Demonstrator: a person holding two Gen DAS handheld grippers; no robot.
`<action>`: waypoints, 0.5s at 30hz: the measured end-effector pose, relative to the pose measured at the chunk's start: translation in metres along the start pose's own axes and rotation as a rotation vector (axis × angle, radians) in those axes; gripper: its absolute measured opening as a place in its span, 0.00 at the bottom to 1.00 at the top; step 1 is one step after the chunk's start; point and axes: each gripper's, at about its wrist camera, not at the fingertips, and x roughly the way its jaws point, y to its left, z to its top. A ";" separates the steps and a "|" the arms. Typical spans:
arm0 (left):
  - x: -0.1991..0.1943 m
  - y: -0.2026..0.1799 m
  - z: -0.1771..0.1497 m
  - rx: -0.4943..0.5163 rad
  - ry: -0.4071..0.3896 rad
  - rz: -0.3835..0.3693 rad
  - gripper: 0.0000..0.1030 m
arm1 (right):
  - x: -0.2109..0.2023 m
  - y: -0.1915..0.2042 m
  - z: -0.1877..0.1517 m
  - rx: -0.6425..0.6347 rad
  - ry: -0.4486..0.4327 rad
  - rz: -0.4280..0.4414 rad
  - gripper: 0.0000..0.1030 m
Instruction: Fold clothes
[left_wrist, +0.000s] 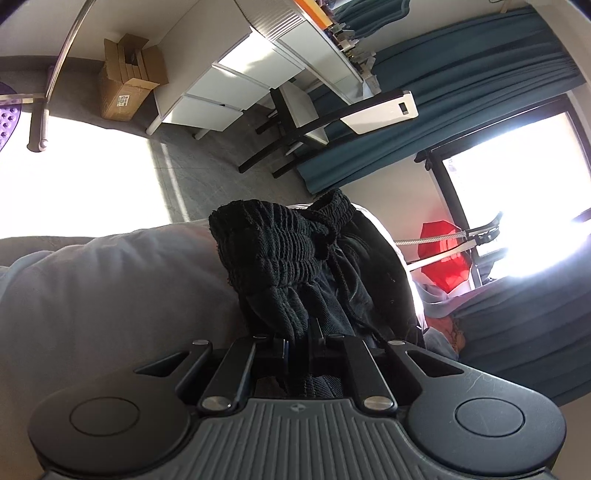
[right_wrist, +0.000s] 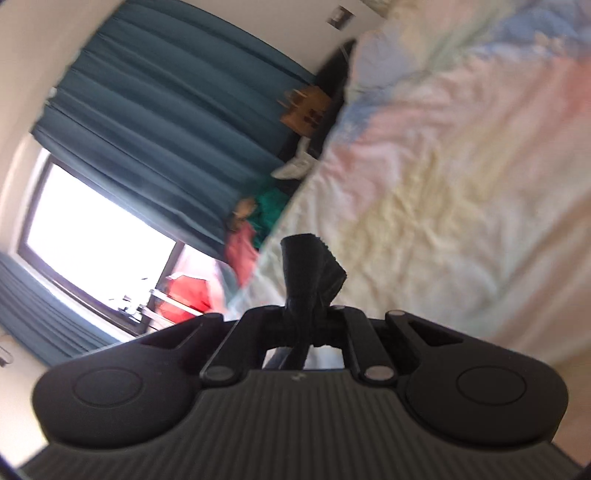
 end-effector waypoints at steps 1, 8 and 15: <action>0.003 0.004 -0.002 0.008 0.009 0.018 0.09 | 0.004 -0.023 -0.010 0.025 0.032 -0.046 0.07; 0.009 0.000 -0.008 0.112 0.048 0.133 0.09 | 0.017 -0.077 -0.038 0.066 0.112 -0.145 0.07; 0.008 -0.021 -0.010 0.237 0.076 0.230 0.24 | 0.014 -0.037 -0.035 -0.044 0.140 -0.244 0.15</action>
